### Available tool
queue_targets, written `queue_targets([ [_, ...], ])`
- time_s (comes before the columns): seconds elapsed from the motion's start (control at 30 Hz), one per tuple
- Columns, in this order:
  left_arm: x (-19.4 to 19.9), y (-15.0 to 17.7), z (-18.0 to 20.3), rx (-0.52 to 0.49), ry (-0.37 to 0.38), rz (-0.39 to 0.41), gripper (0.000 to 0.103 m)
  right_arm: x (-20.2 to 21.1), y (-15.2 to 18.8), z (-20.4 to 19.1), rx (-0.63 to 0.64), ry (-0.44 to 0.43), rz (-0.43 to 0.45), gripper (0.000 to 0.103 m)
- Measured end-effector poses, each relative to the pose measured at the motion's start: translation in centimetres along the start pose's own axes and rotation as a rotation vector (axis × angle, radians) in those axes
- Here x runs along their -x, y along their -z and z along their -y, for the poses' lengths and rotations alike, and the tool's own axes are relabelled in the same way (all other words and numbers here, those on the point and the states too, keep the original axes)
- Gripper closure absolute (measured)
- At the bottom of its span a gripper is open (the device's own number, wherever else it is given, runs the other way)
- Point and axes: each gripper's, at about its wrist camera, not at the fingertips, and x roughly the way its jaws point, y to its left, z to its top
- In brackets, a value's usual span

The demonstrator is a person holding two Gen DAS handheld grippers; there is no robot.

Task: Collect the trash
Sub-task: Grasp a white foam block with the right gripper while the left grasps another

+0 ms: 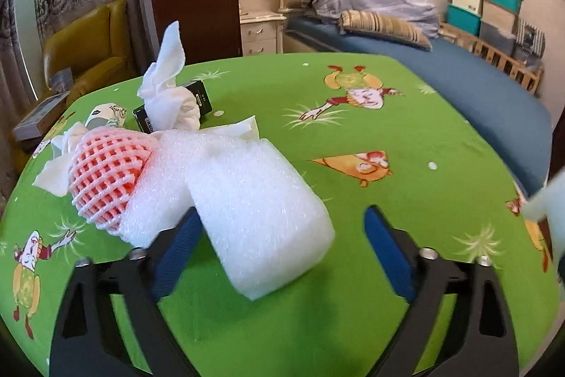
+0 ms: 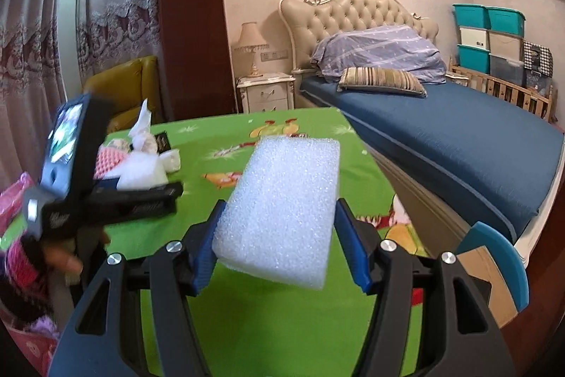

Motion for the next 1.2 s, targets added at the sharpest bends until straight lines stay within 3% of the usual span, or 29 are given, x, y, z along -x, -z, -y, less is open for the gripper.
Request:
queue_targets([
  [0.07, 0.5, 0.1, -0.2, -0.021, -0.023, 0.029, 0.040, -0.1, 0.5, -0.3, 0.008, -0.004, -0.014, 0.044],
  [0.1, 0.7, 0.1, -0.2, -0.033, -0.018, 0.037, 0.041, -0.1, 0.9, -0.4, 0.008, -0.010, -0.022, 0.044],
  [0.13, 1.0, 0.2, -0.4, -0.041, 0.035, 0.027, 0.042, -0.2, 1.2, -0.6, 0.007, -0.015, -0.029, 0.044],
  [0.27, 2.7, 1.5, -0.8, -0.076, 0.123, 0.054, 0.042, -0.4, 2.1, -1.7, 0.004, -0.033, -0.053, 0.044],
  [0.5, 6.0, 3.9, -1.8, -0.150, 0.228, 0.118, 0.042, -0.2, 3.1, -3.4, 0.027, -0.040, -0.083, 0.044],
  [0.73, 7.6, 4.8, -4.1, -0.182, 0.263, 0.169, 0.042, -0.1, 3.2, -4.2, 0.036, -0.044, -0.089, 0.044],
  [1.2, 10.6, 7.3, -10.5, -0.191, 0.242, 0.254, 0.042, 0.7, 1.1, -10.7, 0.132, -0.102, -0.064, 0.044],
])
